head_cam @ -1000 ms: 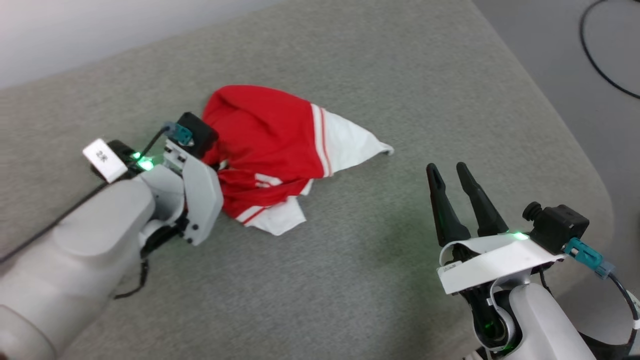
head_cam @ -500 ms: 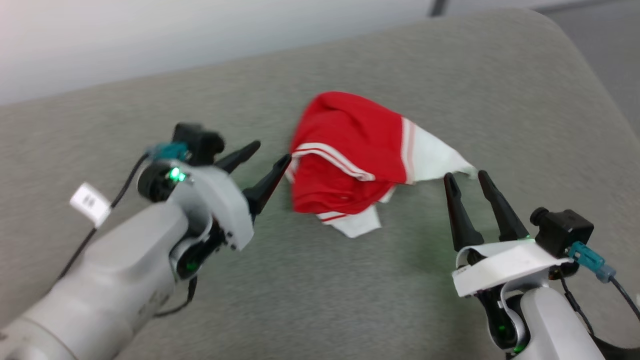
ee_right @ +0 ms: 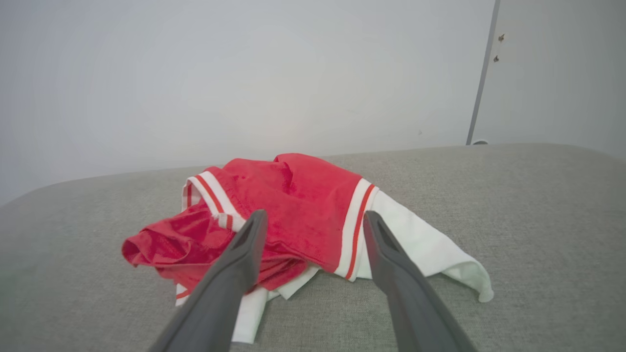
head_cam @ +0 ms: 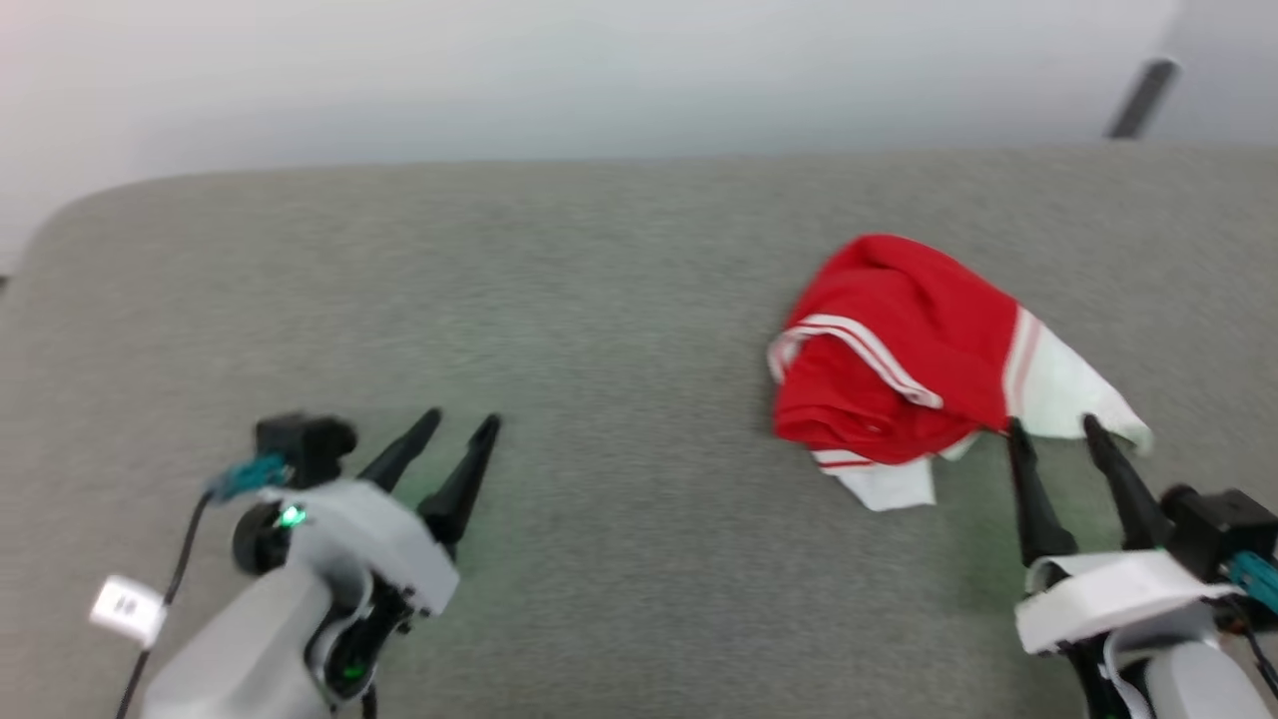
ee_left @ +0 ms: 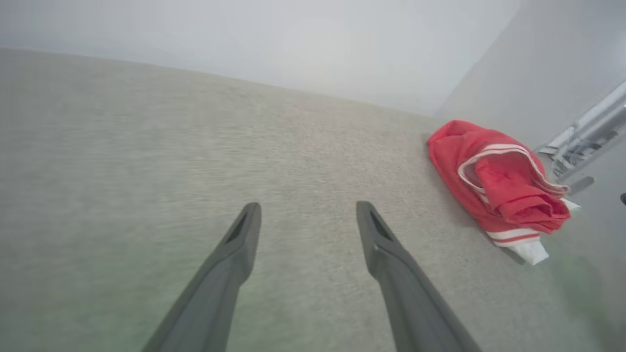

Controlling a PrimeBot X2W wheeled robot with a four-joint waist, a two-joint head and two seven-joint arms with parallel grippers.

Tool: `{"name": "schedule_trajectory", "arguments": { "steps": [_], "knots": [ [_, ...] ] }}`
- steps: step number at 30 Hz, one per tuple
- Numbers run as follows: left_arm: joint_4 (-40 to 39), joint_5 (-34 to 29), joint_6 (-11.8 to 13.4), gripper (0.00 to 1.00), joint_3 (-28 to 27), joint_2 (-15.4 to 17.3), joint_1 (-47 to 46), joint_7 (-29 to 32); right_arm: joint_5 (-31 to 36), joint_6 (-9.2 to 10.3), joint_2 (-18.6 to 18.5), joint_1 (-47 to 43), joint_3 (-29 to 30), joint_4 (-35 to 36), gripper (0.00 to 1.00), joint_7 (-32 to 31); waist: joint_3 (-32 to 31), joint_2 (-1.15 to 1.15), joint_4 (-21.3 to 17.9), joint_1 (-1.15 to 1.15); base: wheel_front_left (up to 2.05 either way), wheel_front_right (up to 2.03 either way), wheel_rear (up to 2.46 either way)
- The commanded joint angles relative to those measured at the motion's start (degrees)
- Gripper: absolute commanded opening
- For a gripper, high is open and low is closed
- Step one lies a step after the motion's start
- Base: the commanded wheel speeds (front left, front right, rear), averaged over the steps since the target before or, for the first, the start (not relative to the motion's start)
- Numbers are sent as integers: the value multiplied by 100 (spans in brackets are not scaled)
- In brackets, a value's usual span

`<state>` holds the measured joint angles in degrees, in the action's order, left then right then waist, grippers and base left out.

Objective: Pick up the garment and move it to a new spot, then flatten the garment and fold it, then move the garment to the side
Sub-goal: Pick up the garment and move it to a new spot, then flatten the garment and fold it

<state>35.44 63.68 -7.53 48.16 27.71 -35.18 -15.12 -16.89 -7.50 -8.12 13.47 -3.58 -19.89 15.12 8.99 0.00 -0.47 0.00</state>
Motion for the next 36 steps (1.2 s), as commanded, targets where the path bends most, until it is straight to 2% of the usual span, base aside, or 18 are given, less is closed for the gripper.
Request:
{"name": "schedule_trajectory", "arguments": {
  "steps": [1, 7, 13, 17, 26, 36],
  "knots": [
    [-76, -272, 12, 100, -404, -43, 281, 0, 45, 2, -47, -144, 105, 39, 100, 2, -352, 0, 604, 0, 0, 0, 0],
    [-507, -1384, 50, 100, -1940, -294, 1392, 0, -53, 2, -152, -487, 357, 115, 100, 3, -570, 0, 797, 0, 0, 0, 0],
    [-1118, -2498, 271, 100, -2942, -402, 2269, -1, -126, 2, -243, -759, 446, 207, 100, 3, -778, 0, 716, 0, 0, 0, 0],
    [-1515, -3050, 337, 100, -3423, -515, 2696, 0, -151, 2, -305, -867, 425, 302, 100, 2, -868, 0, 610, 0, 0, 0, 0],
    [-1939, -3805, 299, 100, -4027, -825, 3264, 0, -151, 2, -355, -917, 435, 513, 100, -13, -877, 0, 387, 0, 0, 0, 0],
    [-1868, -4089, 138, 100, -4274, -1058, 3306, 0, -92, 2, -289, -888, 456, 490, 100, -10, -804, 0, 374, 0, 0, 0, 0]
  ]
}}
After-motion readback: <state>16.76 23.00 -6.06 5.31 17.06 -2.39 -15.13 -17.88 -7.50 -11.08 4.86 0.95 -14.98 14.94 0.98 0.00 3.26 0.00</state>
